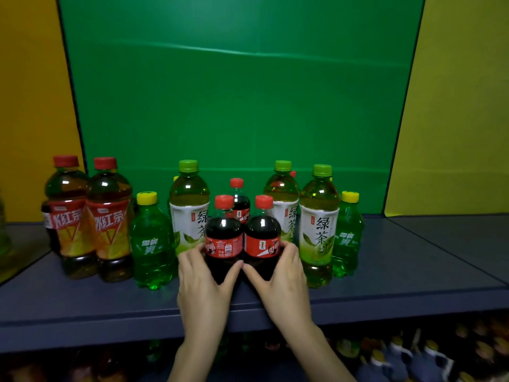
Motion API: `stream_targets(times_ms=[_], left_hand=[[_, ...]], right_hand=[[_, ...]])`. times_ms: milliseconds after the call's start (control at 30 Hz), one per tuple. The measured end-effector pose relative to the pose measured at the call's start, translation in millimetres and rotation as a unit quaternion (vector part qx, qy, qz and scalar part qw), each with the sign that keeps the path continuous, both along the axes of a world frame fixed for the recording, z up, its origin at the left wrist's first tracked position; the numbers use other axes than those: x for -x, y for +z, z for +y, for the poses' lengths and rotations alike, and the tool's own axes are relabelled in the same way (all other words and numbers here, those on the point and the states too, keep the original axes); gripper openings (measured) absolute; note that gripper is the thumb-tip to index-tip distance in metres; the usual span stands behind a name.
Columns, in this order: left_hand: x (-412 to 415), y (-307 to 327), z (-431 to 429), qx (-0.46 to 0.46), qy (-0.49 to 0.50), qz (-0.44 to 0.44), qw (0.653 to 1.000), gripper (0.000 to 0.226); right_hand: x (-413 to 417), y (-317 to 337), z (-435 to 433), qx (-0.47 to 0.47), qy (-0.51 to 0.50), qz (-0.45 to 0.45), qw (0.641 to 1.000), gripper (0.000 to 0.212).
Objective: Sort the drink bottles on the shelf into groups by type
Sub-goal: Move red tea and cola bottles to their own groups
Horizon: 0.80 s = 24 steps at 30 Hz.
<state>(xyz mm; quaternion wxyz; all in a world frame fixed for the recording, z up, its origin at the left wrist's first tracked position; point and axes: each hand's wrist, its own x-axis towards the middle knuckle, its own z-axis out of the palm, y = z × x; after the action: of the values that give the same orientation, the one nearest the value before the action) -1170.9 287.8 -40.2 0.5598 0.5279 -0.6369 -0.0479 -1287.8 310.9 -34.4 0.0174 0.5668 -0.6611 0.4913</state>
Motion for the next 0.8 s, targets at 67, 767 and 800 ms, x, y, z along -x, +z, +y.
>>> stream_targets(times_ms=[67, 767, 800], left_hand=[[3, 1, 4, 0.010, 0.013, 0.001, 1.000, 0.067], [61, 168, -49, -0.260, -0.243, -0.205, 0.912, 0.065], [63, 170, -52, -0.275, -0.250, -0.216, 0.903, 0.067]], right_hand=[[4, 1, 7, 0.003, 0.024, 0.017, 1.000, 0.071], [65, 31, 18, 0.067, -0.096, 0.022, 0.993, 0.084], [64, 33, 16, 0.059, -0.107, 0.035, 0.992, 0.087]])
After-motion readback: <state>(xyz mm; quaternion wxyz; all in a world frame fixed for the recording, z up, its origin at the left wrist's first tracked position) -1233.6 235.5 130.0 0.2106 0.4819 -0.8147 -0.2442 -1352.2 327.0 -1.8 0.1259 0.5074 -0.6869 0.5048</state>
